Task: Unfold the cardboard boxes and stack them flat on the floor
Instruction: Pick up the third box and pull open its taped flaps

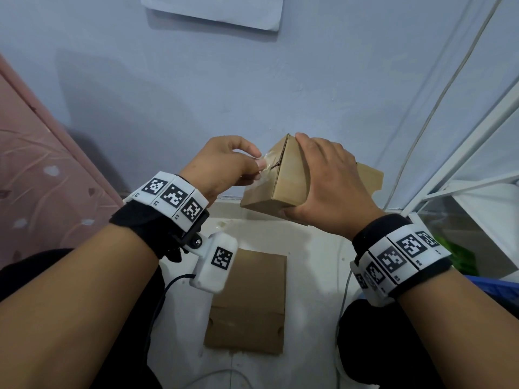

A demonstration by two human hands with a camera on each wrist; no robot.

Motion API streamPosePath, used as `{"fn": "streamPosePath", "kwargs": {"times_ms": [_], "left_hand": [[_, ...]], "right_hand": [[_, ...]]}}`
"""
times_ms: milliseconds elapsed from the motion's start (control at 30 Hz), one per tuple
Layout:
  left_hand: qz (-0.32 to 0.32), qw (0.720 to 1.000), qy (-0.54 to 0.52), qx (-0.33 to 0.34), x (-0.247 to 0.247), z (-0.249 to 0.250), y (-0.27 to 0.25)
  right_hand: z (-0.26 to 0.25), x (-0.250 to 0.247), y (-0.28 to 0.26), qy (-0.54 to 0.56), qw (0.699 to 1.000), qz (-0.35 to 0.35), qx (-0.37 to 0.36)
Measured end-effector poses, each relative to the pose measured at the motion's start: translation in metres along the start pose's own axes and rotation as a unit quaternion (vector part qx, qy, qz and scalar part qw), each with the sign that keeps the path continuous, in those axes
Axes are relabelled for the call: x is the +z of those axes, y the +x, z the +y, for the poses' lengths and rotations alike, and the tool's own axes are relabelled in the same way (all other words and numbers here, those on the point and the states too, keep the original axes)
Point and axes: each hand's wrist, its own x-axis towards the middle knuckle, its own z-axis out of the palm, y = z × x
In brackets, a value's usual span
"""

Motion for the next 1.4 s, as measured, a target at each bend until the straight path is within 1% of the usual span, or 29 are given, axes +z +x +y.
{"fn": "streamPosePath", "kwargs": {"times_ms": [133, 333, 433, 633, 700, 767, 833, 900, 1000, 1067, 1133, 1200, 1400], "left_hand": [[0.006, 0.999, 0.036, 0.005, 0.0, -0.002, 0.002], [0.007, 0.999, 0.026, 0.023, 0.003, -0.005, 0.002], [0.008, 0.999, 0.024, 0.02, 0.005, -0.005, 0.001], [0.02, 0.996, 0.083, 0.005, 0.005, -0.001, 0.002], [0.019, 0.994, 0.102, 0.016, 0.005, -0.003, 0.002], [0.019, 0.991, 0.128, 0.023, 0.006, -0.005, 0.001], [0.043, 0.987, 0.153, 0.012, 0.007, -0.005, 0.0], [0.058, 0.982, 0.181, -0.014, 0.007, -0.004, -0.001], [0.045, 0.978, 0.188, -0.073, 0.005, -0.004, -0.002], [0.021, 0.98, 0.172, -0.101, 0.004, -0.005, -0.003], [-0.012, 0.977, 0.177, -0.123, 0.004, -0.004, -0.004], [-0.035, 0.973, 0.19, -0.126, 0.004, -0.003, -0.003], [-0.02, 0.976, 0.185, -0.111, 0.007, 0.002, -0.013]], "right_hand": [[0.0, 0.0, 0.0, -0.004, 1.0, -0.002, -0.003], [-0.001, 0.0, -0.001, -0.006, 1.0, 0.001, -0.004], [-0.001, 0.0, -0.001, -0.008, 1.0, 0.003, -0.005], [-0.001, 0.0, -0.001, -0.004, 1.0, 0.01, -0.005], [-0.004, -0.001, -0.002, 0.006, 1.0, 0.009, -0.008], [-0.007, -0.004, -0.002, 0.039, 0.999, 0.014, 0.0], [-0.009, -0.006, -0.002, 0.072, 0.997, 0.019, 0.013], [-0.01, -0.009, -0.002, 0.093, 0.995, 0.02, 0.025], [-0.012, -0.01, -0.003, 0.126, 0.991, 0.03, 0.044], [-0.014, -0.01, -0.003, 0.137, 0.988, 0.043, 0.046], [-0.016, -0.011, -0.003, 0.145, 0.987, 0.05, 0.046], [-0.016, -0.012, -0.004, 0.144, 0.987, 0.051, 0.041], [-0.016, -0.016, -0.006, 0.147, 0.987, 0.06, 0.029]]}}
